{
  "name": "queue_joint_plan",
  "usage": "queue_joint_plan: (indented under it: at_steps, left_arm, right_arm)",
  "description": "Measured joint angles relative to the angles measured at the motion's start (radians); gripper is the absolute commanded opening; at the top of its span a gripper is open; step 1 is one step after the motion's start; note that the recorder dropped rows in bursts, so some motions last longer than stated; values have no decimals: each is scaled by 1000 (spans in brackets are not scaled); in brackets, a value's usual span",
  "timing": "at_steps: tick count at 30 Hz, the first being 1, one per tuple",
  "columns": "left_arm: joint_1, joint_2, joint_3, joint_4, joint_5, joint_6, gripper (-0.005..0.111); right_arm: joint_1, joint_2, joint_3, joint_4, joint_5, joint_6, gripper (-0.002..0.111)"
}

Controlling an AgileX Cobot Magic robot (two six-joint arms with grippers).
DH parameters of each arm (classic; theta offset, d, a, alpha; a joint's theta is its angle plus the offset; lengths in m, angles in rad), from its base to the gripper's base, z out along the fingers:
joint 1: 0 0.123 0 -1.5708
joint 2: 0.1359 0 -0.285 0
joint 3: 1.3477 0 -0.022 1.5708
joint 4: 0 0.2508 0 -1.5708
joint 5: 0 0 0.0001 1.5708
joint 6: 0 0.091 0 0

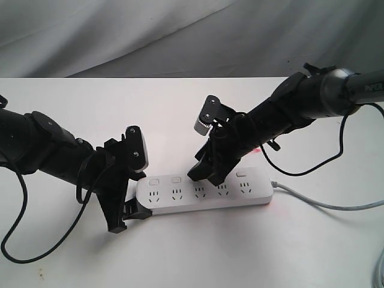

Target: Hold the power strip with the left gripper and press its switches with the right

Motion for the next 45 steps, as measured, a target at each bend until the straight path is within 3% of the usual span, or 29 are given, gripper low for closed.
queue_joint_plan:
  at_steps: [21,33,45]
  left_arm:
    - [0,0,0,0,0,0,56]
    - [0,0,0,0,0,0,56]
    - [0,0,0,0,0,0,56]
  right_arm:
    - [-5,8,1,23,-3,0,51]
    - [-5,-130,28,-57,-38,-14,51]
    - [-61,-167,28,-98,-31,-18,51]
